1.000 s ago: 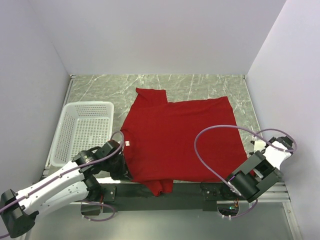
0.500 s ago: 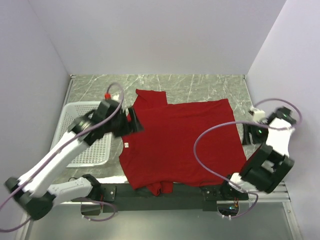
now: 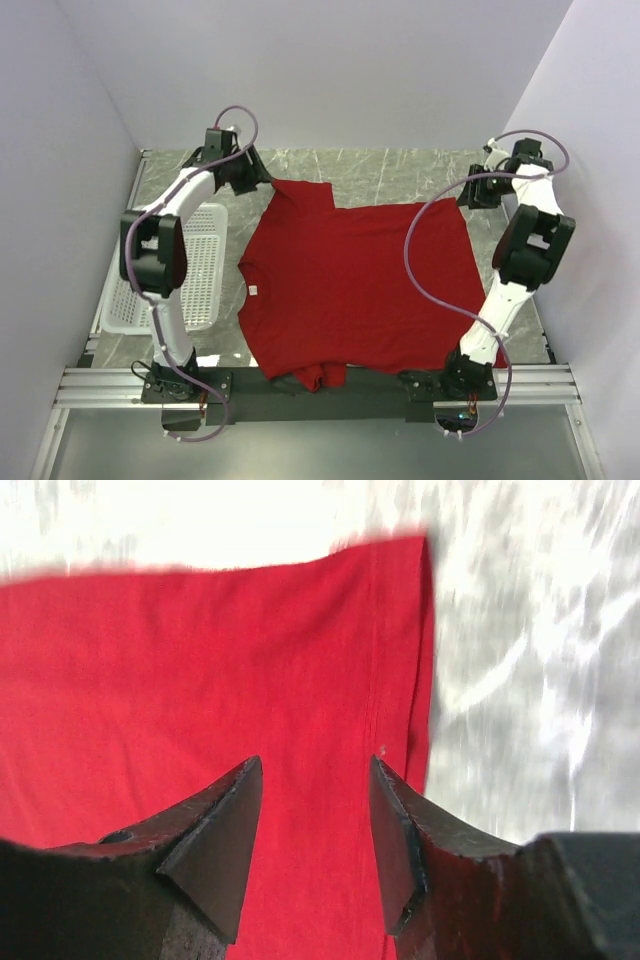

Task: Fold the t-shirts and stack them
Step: Flatten the tshirt out

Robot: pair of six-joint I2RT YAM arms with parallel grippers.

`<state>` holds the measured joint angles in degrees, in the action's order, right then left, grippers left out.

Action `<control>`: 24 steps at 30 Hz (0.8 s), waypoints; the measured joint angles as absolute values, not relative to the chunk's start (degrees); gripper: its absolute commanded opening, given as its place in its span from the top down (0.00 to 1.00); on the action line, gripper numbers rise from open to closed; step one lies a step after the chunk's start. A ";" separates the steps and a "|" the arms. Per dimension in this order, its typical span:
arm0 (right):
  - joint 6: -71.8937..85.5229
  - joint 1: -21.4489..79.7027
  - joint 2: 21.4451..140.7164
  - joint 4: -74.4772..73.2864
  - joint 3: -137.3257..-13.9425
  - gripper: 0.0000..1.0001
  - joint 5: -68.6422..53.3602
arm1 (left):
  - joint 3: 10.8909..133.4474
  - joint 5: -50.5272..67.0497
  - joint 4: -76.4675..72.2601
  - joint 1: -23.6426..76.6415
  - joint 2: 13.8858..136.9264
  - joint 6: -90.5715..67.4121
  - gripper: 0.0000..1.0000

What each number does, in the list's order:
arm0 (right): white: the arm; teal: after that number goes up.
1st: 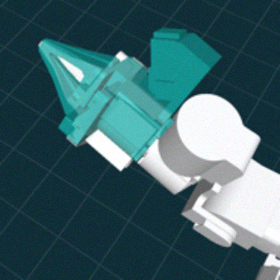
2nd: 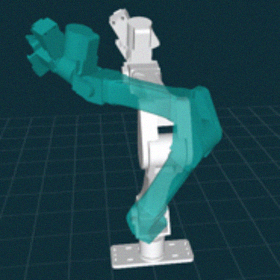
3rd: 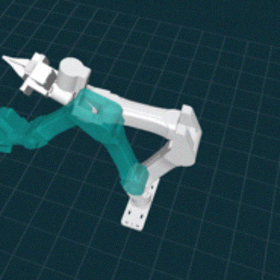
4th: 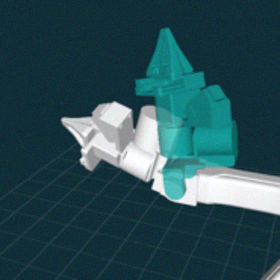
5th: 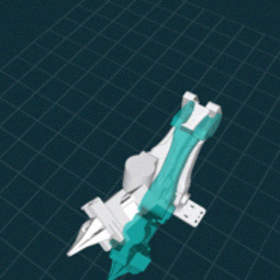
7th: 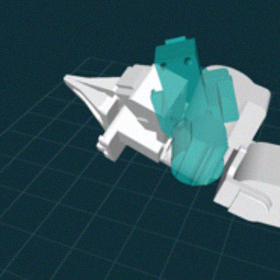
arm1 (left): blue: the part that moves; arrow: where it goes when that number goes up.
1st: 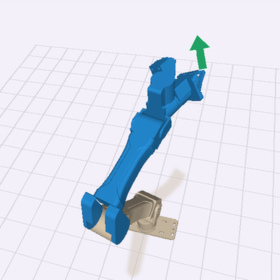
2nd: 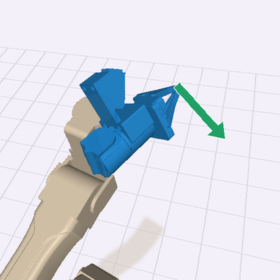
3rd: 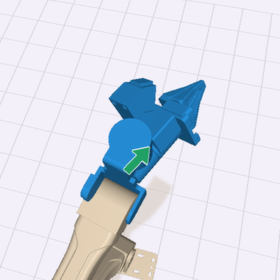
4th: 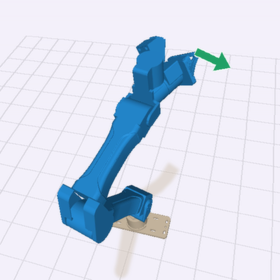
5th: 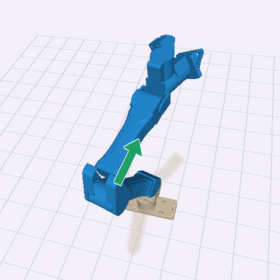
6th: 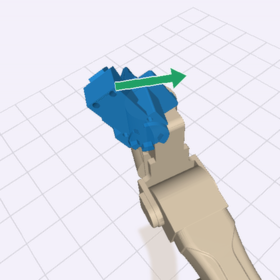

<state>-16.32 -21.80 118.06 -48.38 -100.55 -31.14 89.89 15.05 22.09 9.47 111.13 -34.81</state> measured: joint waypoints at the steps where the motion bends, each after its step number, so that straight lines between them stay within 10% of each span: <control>1: -14.70 -21.30 120.11 -47.51 -102.67 0.46 -30.89 | 91.88 15.53 21.50 9.45 112.95 -34.46 0.36; 24: -2.81 -16.45 138.76 -45.63 -122.28 0.53 -16.91 | 109.78 22.31 18.24 7.90 132.20 -36.29 0.35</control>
<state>-2.81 -16.45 138.76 -45.63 -122.28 -16.91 109.78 22.31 18.24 7.90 132.20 -36.29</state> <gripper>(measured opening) 0.496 0.649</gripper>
